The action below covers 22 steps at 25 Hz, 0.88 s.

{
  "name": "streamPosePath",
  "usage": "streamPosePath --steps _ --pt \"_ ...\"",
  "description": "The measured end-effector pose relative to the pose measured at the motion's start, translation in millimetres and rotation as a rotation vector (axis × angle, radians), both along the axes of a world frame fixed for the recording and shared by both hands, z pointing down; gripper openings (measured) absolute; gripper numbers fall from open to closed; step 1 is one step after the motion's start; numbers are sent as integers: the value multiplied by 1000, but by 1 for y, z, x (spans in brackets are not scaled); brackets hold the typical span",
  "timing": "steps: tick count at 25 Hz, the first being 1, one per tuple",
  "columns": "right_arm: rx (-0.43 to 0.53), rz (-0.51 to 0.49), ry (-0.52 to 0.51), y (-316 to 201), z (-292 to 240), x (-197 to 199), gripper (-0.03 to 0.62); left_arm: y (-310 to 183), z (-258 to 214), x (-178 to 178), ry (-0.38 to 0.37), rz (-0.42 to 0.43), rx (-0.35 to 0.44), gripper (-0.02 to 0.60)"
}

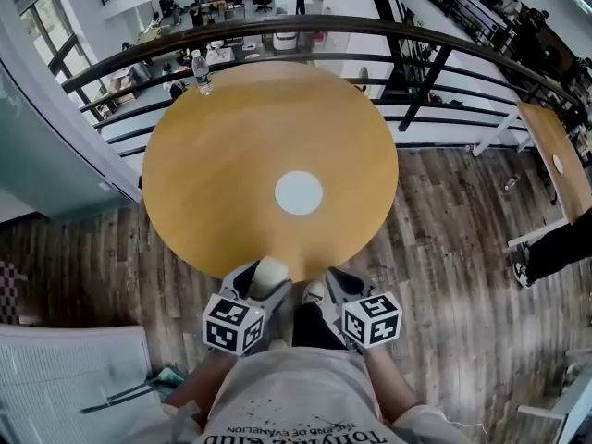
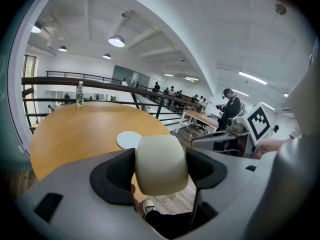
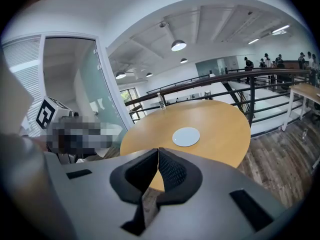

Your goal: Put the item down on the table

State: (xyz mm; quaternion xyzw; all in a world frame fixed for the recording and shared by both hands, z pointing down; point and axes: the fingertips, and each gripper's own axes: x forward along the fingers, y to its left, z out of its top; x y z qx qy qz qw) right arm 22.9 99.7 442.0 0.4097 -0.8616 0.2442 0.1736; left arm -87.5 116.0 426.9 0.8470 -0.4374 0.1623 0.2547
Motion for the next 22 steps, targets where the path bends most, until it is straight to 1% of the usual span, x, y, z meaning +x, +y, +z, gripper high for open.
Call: streamPosePath --steps 3,7,10,16,22 --pt "14 -29 7 -34 -2 12 26 -29 1 13 -10 -21 -2 331" --pt "14 -58 9 -80 -11 14 26 -71 -7 12 -9 -48 -10 331" --pt "5 -60 8 -107 -11 22 26 -94 -10 15 -7 -68 -12 330" --pt "-2 -63 -8 -146 -6 49 26 -134 -8 37 -18 -94 -14 331" --pt "-21 -64 -22 -169 2 65 26 -156 -4 48 -34 -106 -25 330"
